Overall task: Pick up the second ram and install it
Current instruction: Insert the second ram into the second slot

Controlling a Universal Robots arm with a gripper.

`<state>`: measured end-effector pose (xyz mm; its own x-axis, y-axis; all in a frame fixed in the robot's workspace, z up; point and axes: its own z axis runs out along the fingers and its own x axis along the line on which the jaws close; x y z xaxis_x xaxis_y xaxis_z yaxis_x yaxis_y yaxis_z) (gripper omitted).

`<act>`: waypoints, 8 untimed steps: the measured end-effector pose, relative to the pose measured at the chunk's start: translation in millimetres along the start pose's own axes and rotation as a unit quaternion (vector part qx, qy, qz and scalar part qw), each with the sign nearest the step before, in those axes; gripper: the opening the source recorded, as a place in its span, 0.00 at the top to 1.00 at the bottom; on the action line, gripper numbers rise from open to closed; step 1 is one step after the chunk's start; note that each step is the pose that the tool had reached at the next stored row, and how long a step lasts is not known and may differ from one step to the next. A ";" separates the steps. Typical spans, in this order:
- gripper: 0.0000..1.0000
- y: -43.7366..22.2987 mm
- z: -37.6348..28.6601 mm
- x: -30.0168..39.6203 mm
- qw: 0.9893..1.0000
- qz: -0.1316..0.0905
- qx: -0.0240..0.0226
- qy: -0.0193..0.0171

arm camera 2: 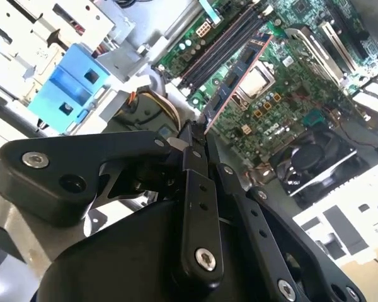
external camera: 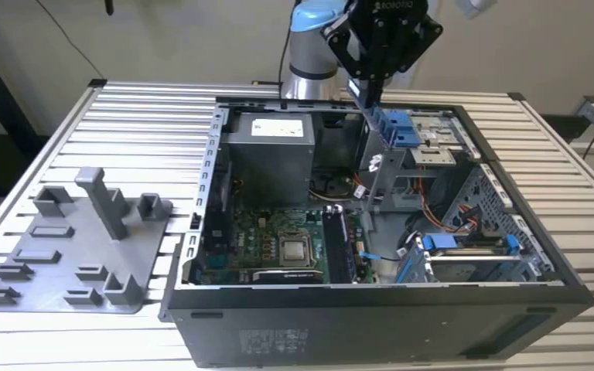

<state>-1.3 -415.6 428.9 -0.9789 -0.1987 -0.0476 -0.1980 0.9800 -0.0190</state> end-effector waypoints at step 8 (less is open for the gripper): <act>0.86 0.0 3.4 0.1 0.998 0.067 0.003 0.001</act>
<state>-1.2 -415.6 425.4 -0.9967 -0.0662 -0.0472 -0.0654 0.9977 -0.0188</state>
